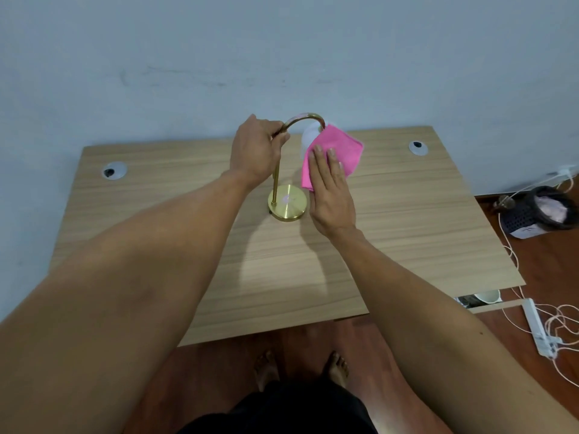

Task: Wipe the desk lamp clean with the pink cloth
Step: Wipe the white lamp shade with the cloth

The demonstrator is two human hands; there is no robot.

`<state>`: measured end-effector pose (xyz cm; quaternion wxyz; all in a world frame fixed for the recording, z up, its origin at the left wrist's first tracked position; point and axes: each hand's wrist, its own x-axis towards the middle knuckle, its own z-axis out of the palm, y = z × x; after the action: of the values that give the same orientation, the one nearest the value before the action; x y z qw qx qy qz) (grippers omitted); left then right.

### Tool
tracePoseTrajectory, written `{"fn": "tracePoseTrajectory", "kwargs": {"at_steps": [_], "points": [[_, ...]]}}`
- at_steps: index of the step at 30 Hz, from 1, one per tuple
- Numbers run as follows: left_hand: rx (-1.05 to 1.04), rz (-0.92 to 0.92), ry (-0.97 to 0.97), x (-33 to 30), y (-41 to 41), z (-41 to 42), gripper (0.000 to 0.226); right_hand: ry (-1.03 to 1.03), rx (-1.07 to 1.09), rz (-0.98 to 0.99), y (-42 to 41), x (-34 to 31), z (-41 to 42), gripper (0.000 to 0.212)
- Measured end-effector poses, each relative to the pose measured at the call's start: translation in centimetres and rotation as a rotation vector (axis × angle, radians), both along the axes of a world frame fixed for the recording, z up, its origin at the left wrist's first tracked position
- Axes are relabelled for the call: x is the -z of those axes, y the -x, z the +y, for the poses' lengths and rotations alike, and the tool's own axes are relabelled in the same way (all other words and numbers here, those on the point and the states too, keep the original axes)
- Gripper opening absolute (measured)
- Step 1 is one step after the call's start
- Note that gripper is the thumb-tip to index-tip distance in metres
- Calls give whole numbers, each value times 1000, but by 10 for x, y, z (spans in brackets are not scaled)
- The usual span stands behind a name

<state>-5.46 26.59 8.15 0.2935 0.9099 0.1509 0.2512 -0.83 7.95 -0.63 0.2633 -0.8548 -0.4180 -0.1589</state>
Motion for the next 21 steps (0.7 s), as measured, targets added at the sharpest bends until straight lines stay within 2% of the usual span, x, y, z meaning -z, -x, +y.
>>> {"fn": "tracePoseTrajectory", "kwargs": {"at_steps": [5,8,10,14,16,21], "points": [[24,0,-5,0,0,2,31,-40,37,19,-7,-8,20,65],[30,-8,-7,-1,0,1,30,99,-38,-136,-8,1,7,65],[26,-6,-8,-2,1,1,30,156,-63,-172,-8,9,-15,64],[23,2,1,-1,0,2,31,-42,5,23,-4,4,-15,56],[27,0,1,-1,0,1,31,-84,-33,15,-6,-1,0,54],[31,19,3,-3,1,3,29,86,-111,-141,-12,14,-3,56]]}}
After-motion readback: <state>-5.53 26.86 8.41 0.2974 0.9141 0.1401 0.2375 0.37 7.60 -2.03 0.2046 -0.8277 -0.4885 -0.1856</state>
